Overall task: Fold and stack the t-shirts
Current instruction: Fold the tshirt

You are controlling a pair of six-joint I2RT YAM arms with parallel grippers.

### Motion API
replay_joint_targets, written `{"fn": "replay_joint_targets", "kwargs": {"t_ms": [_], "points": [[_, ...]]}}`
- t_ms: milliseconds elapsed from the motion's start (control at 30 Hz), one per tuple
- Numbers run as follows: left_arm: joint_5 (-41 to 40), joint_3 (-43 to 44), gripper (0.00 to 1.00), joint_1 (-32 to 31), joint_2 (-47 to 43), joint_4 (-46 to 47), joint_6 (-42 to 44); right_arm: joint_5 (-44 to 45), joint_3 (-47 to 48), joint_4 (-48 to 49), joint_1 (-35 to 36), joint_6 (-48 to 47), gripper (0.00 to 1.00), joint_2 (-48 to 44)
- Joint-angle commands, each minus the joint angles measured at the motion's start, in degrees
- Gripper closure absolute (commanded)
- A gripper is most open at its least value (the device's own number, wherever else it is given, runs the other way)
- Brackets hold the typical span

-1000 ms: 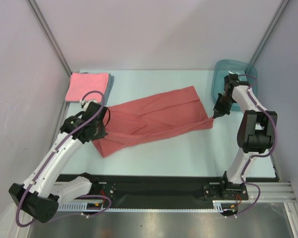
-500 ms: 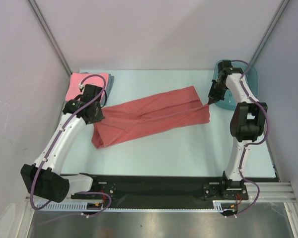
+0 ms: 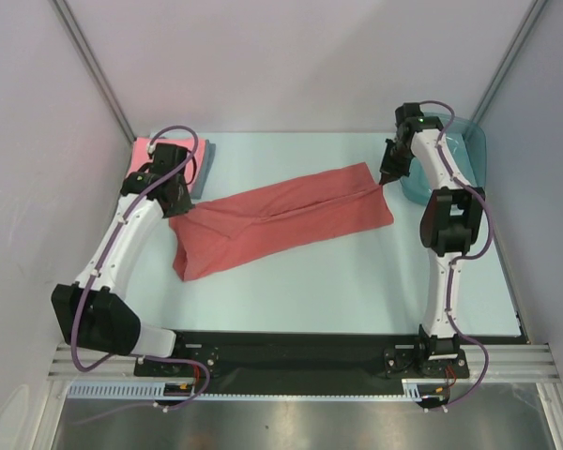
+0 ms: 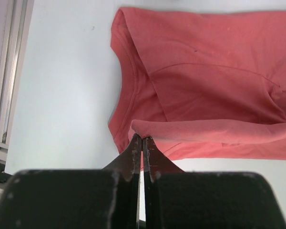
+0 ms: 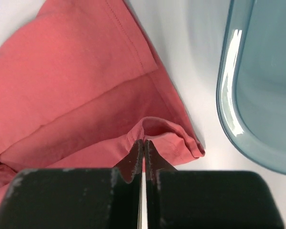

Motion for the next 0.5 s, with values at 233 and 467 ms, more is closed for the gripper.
{"fn": "replay_joint_targets", "kwargs": {"t_ms": [233, 467], "points": [[1.60, 2.53, 1.00, 1.04, 4.96, 4.05, 2.09, -0.96, 5.15, 0.07, 0.25, -0.49, 1.00, 4.87], [0.72, 3.06, 1.00, 1.47, 7.59, 4.93, 3.06, -1.05, 8.22, -0.10, 0.43, -0.49, 1.00, 7.77]]}}
